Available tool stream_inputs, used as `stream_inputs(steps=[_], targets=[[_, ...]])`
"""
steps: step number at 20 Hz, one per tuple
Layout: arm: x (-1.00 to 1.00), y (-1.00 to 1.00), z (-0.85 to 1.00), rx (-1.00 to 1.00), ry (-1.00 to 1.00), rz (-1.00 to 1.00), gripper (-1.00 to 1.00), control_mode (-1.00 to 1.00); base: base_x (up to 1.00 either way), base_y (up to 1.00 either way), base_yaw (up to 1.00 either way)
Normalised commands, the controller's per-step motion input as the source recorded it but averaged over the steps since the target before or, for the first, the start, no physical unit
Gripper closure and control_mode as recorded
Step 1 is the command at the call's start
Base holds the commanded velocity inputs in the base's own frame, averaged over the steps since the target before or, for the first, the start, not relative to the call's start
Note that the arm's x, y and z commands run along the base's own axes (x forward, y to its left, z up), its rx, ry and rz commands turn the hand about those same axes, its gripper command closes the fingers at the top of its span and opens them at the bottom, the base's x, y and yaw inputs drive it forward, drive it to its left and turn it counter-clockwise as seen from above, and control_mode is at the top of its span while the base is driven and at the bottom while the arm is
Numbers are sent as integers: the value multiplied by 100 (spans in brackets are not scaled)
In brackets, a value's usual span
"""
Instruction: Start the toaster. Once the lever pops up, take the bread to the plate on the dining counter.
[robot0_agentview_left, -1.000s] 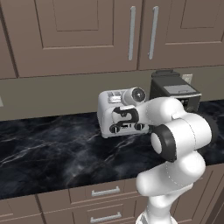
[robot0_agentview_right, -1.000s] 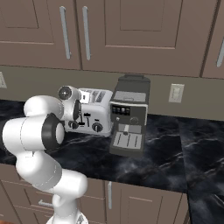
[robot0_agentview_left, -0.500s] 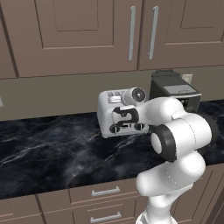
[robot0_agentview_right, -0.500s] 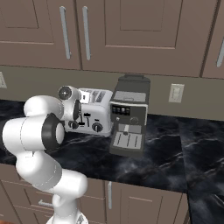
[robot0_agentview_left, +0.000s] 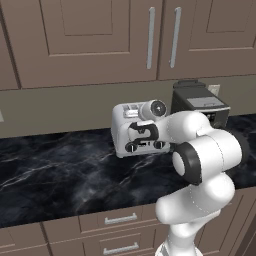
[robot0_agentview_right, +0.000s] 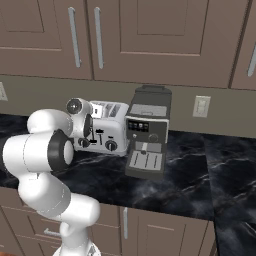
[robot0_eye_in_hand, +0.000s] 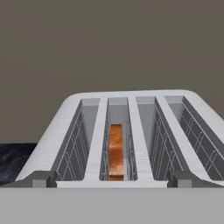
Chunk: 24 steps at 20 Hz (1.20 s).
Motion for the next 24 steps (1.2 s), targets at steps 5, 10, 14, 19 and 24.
stream_inputs(steps=[5,10,14,19,24], targets=[[0,0,0,0,0,0,-100,-100,0,0,0],[0,0,0,0,0,0,-100,-100,0,0,0],[0,0,0,0,0,0,-100,-100,0,0,0],[0,0,0,0,0,0,-100,-100,0,0,0],[0,0,0,0,0,0,-100,-100,0,0,0]])
